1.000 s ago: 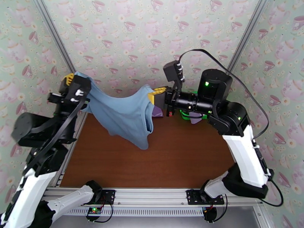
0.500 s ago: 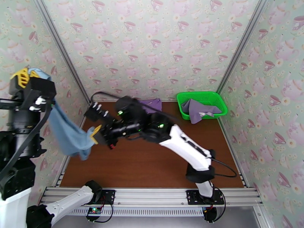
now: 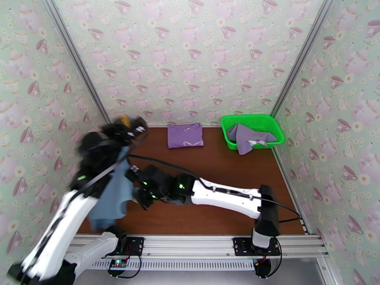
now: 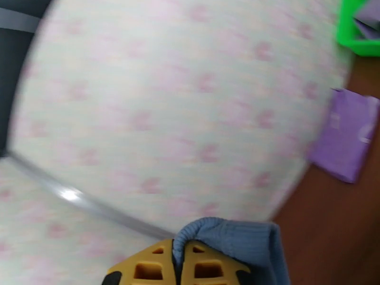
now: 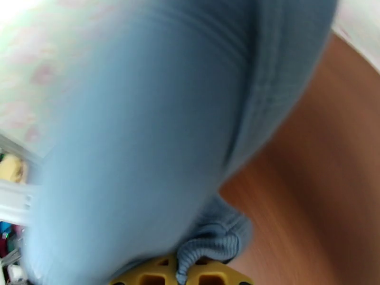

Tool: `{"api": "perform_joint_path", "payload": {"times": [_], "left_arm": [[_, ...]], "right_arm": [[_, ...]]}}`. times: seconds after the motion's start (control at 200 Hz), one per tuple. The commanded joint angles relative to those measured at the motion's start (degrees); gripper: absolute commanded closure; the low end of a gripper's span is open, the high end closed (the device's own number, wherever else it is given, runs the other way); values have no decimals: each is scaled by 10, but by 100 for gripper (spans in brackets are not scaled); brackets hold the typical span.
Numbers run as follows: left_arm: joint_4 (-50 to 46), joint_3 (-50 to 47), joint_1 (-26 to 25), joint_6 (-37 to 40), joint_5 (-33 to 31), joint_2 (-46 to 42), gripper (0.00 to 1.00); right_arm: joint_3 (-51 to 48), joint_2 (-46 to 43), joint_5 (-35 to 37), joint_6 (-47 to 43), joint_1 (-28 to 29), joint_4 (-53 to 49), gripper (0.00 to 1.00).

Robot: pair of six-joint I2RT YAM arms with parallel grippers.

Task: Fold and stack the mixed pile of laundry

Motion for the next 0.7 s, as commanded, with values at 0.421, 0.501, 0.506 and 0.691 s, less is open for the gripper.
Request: {"api": "perform_joint_path", "payload": {"times": [0.421,0.501,0.506,0.691], "left_arm": [[112,226,-269,-151,18,539,100],[115,282,-281,-152,9,593,100],[116,285,-282,-153,9,597,100],[90,410,-283,-153,4,688,100]], "right_arm": [[-459,-479,320,295,-171,-144,100],[-497,-554,305,293,-223,-167,100],[-498,-557,303,293,-226,-168,100],[-524,-606,263,271,-290,-177,100]]}}
